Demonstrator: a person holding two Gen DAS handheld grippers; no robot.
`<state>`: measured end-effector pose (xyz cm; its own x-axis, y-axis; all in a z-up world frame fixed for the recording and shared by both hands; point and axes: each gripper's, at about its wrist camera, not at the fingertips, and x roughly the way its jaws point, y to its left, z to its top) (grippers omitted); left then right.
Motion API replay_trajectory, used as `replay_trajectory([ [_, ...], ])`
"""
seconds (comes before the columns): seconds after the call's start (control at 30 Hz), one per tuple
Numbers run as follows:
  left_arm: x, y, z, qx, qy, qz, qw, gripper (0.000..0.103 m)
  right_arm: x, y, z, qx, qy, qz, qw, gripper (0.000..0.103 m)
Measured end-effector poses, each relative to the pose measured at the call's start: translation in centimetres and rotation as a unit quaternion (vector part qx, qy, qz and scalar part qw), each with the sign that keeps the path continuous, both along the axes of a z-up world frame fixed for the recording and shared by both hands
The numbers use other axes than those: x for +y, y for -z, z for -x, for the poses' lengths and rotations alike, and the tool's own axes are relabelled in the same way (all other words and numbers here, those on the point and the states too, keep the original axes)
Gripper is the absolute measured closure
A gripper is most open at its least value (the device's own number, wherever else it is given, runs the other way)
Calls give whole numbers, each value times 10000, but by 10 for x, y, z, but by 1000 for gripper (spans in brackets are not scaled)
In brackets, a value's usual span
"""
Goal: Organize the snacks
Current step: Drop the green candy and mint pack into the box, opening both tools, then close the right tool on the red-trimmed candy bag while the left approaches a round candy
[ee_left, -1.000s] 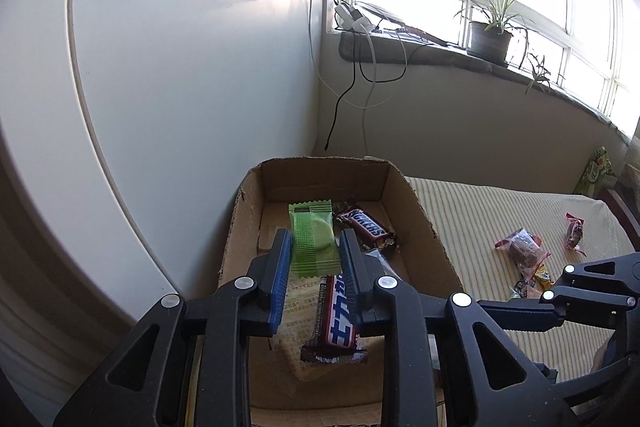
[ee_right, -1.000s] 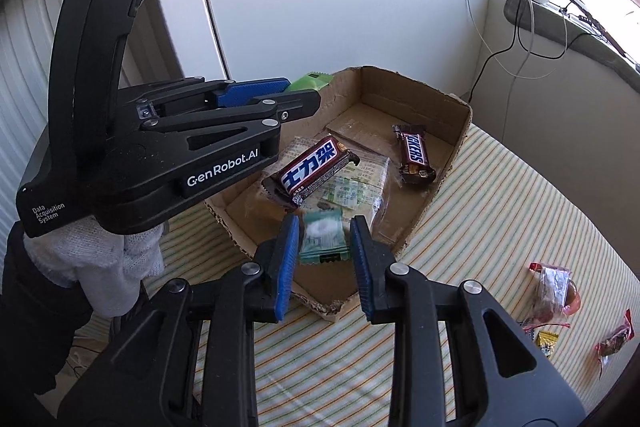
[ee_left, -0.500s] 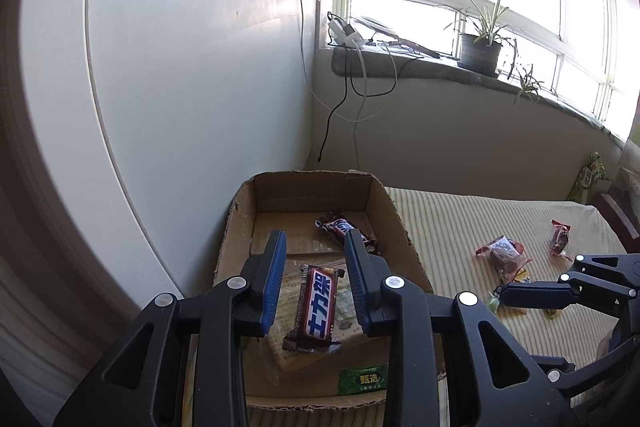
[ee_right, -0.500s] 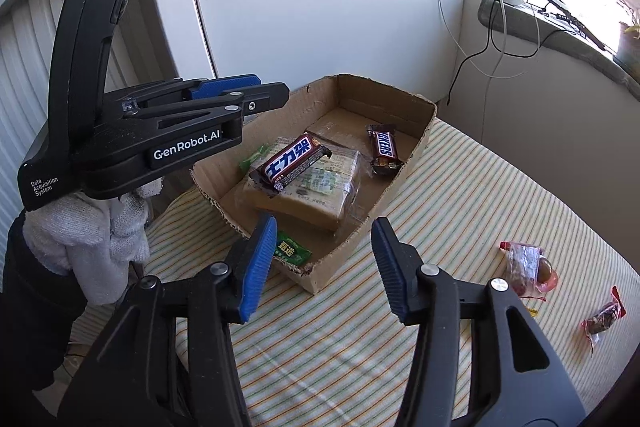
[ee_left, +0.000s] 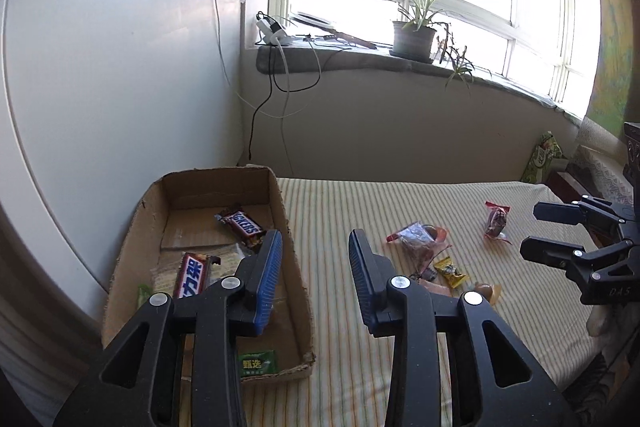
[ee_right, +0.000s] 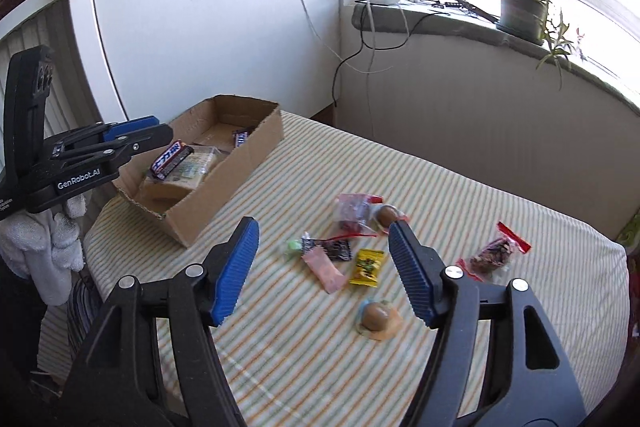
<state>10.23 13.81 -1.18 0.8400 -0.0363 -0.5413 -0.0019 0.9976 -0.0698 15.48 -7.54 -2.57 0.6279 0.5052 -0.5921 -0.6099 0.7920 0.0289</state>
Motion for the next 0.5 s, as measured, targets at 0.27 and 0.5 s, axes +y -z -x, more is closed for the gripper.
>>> replay_trajectory([
  [0.27,-64,30,-26,426,686,95,9967,70,-89,16,-38,-15,917,515,9944,19],
  [0.5,-97,50,-58,790,883,158,9928,58,-121,42,-80,675,1167,176,9907,19],
])
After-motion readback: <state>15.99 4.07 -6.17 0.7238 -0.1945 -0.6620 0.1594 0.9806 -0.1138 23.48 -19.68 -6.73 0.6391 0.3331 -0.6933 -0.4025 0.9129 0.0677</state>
